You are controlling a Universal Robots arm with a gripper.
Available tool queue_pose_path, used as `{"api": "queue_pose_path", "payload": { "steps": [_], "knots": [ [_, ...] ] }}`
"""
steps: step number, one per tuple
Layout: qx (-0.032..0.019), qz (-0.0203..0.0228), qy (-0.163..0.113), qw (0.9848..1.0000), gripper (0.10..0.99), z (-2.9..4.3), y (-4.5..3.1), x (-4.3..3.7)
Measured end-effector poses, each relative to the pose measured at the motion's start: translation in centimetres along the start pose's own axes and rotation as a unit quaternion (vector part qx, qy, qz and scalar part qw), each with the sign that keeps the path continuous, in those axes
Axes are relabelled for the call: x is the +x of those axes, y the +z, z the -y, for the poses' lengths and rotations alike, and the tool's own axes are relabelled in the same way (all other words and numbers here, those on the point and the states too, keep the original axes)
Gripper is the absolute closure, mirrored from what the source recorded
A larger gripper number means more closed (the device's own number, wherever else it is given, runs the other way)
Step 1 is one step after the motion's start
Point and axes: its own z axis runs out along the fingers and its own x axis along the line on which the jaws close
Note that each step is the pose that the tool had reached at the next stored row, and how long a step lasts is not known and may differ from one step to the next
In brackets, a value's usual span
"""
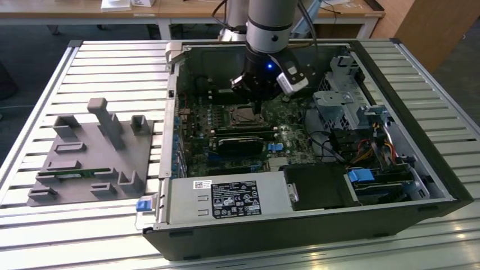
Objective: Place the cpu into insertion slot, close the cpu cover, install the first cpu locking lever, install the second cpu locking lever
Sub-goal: 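Install the second cpu locking lever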
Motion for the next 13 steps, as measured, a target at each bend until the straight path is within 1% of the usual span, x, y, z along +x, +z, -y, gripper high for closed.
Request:
{"api": "queue_pose_path", "payload": {
  "steps": [2, 6, 8, 11, 13],
  "knots": [
    [-0.0033, -0.0008, 0.000, 1.0000, 0.980, 0.41, -0.01, 0.02],
    [-0.0102, -0.0055, 0.000, 0.9999, 0.980, 1.24, 0.00, 0.07],
    [-0.0114, -0.0067, 0.000, 0.9999, 0.980, 1.75, 0.03, 0.09],
    [-0.0119, -0.0070, 0.000, 0.9999, 0.980, 2.45, 0.06, 0.13],
    [-0.0121, -0.0070, 0.000, 0.9999, 0.980, 2.71, 0.08, 0.21]
  ]
}}
